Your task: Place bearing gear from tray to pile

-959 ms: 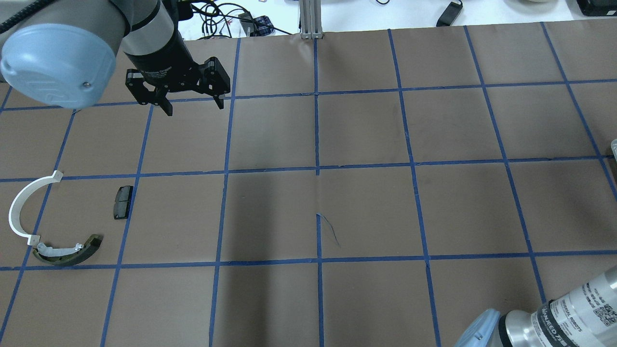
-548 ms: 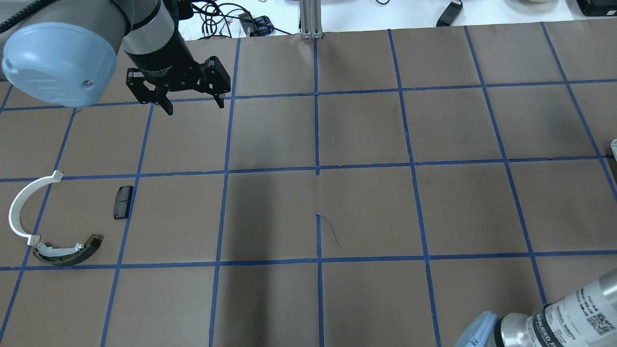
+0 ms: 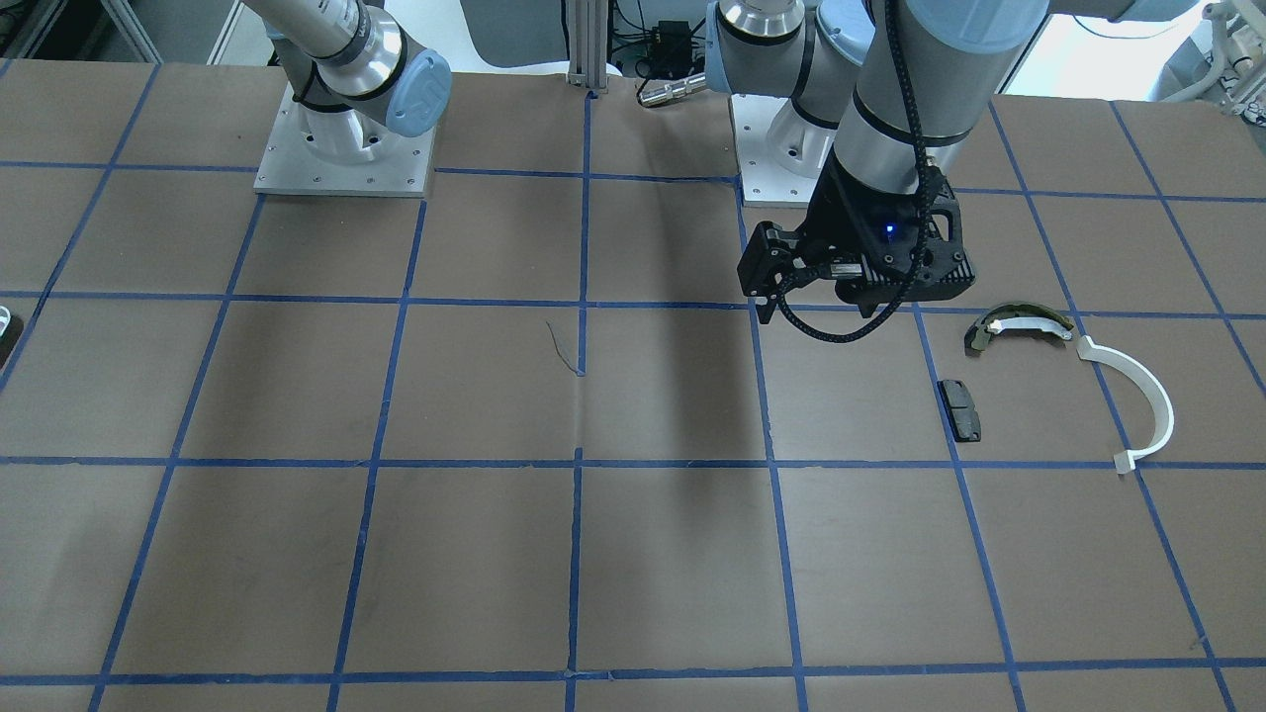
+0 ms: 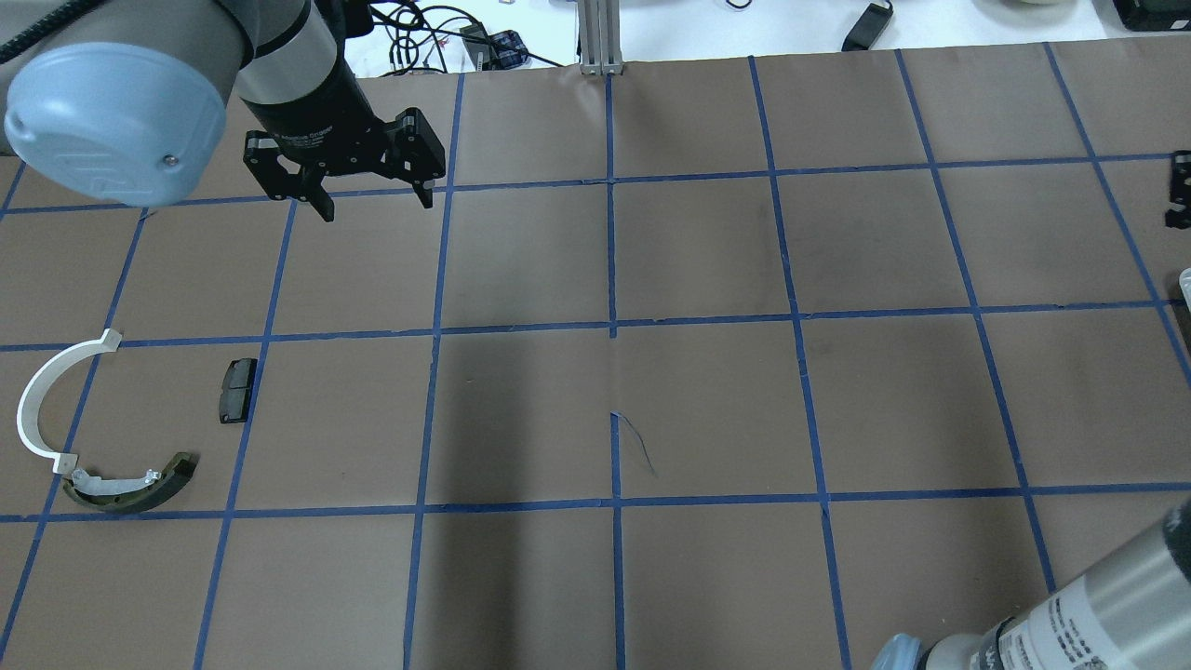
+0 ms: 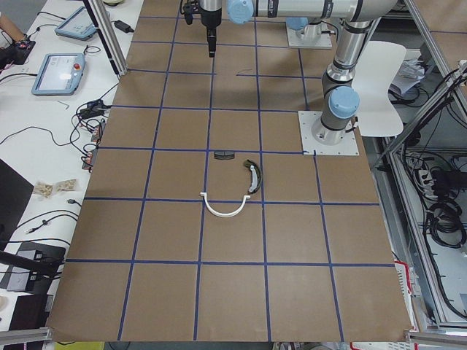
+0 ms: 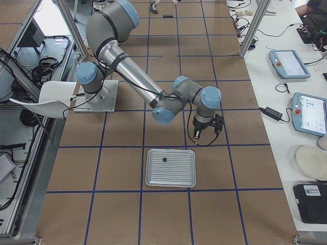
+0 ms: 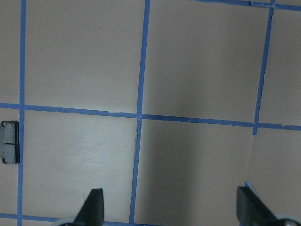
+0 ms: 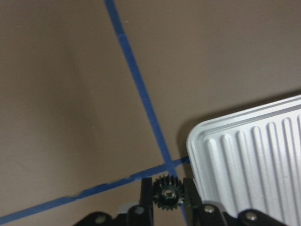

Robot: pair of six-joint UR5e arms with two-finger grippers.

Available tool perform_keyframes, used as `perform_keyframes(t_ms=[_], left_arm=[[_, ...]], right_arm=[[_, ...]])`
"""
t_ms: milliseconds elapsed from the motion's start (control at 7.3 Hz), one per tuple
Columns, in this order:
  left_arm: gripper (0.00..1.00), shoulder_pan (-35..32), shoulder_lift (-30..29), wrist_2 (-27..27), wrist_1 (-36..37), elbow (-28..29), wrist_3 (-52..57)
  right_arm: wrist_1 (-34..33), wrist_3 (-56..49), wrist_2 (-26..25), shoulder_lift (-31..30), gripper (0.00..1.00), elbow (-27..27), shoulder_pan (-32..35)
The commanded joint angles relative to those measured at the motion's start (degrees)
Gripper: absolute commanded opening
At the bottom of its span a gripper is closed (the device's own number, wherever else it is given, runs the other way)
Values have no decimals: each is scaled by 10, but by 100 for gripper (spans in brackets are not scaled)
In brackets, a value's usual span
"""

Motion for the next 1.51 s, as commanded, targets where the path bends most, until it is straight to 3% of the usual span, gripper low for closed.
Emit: perform_keyframes(t_ms=[0,274,685,1096,1370], left_arm=[[100,0,2,0,-1,-1,0],[100,0,2,1,0,0,0],[100,0,2,1,-1,-1,0],[100,0,3,1,-1,-3,0],[100,0,2,1,-1,-1,0]], right_arm=[[40,182,32,-31,0,8,120],[18,354,42,-35,0,45,234],[-16,559,63,-27,0,48,388],[-88,655,103,-15,0,107,462],[-127,727,124,13,0,117,522]])
